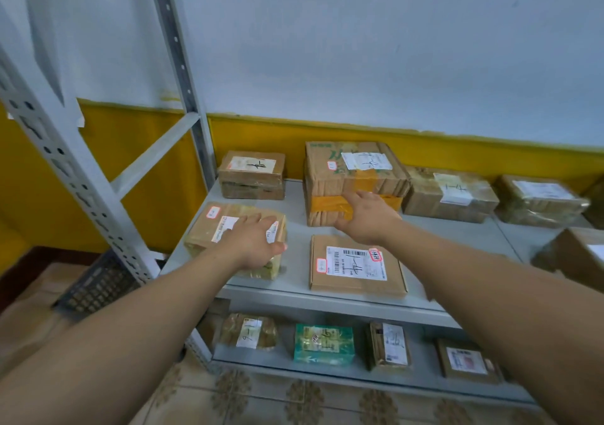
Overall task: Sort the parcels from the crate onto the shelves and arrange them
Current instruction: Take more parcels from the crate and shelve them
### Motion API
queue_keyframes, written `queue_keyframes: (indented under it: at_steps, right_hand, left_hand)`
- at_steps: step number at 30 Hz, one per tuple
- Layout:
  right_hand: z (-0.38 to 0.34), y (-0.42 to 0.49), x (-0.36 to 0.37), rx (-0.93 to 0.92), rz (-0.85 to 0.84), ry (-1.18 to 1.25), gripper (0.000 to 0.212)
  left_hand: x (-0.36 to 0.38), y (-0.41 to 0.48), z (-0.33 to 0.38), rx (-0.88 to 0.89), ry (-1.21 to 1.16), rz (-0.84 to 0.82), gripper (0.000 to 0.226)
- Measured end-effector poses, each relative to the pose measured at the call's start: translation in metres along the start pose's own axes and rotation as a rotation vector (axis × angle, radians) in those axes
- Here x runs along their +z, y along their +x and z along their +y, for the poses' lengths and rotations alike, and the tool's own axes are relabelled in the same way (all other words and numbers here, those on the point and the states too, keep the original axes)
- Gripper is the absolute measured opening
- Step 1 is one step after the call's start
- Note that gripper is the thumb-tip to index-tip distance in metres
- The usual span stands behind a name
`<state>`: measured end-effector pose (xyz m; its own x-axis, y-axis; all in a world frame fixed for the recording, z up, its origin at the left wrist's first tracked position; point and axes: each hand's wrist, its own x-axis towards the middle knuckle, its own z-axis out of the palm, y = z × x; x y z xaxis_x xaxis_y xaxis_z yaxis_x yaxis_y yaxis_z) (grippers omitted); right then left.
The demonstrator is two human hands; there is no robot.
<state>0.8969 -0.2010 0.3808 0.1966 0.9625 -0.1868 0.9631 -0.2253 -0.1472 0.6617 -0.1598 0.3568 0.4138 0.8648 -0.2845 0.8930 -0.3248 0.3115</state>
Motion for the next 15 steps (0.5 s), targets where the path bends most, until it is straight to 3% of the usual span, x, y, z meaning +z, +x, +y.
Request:
queue_keyframes:
  at_steps: [15]
  right_hand:
    - [0.04,0.09,-0.02,0.14,0.018,0.068,0.07]
  left_hand:
    - [-0.01,0.12,0.014,0.076,-0.085,-0.009,0.077]
